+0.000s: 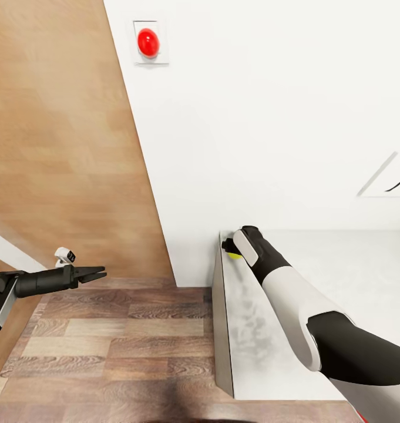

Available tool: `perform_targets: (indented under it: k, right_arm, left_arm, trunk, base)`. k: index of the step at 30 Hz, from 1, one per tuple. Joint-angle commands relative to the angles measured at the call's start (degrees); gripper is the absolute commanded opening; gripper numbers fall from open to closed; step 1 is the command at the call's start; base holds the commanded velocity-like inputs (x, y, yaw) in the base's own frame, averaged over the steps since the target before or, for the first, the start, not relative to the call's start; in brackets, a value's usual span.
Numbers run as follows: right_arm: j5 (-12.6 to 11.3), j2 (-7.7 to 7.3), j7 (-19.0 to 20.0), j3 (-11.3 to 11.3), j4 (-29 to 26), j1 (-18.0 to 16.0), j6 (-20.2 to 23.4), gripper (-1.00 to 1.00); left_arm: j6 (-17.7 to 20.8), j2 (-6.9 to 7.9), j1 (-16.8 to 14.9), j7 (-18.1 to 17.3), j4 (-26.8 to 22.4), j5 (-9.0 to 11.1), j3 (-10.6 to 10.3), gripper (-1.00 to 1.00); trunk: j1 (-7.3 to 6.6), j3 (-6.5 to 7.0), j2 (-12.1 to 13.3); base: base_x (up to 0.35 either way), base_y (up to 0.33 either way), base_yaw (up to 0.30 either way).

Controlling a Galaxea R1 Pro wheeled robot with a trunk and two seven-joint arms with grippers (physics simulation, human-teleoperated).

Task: Put all the toys in the child's room - the three board games (two on the bed and one on the table), the two jigsaw puzzles on the table, and the tennis ball on the table - inside the toy box on the table in the child's room.

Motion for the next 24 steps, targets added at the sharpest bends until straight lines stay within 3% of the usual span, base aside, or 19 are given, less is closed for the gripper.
perform_targets:
  k: [1,10,11,24]
  right_arm:
    - [-0.52,0.00,-0.52,0.16,-0.04,-0.05,0.10,1.00]
    - [-0.52,0.00,-0.44,0.14,-0.04,-0.05,0.14,1.00]
    - [-0.52,0.00,-0.44,0.13,-0.04,-0.05,0.14,-1.00]
    - [-0.52,0.00,-0.22,0.13,-0.08,-0.05,0.08,-1.00]
  left_arm:
    - [0.60,0.03,-0.03,-0.22,-0.01,-0.01,-0.02,1.00]
    - [0.62,0.03,-0.03,-0.22,-0.04,-0.01,-0.02,1.00]
    - [0.62,0.03,-0.03,-0.22,-0.05,-0.01,-0.02,1.00]
    - [0.59,0.03,-0.03,-0.22,-0.04,-0.01,-0.07,1.00]
  trunk:
    - [0.03,-0.13,-0.10]
    - [0.03,-0.23,-0.10]
    - [0.03,-0.23,-0.10]
    - [0.03,-0.22,-0.10]
  base:
    - [0.000,0.000,0.000]
    - [0.000,0.000,0.000]
    - [0.000,0.000,0.000]
    - [0.000,0.000,0.000]
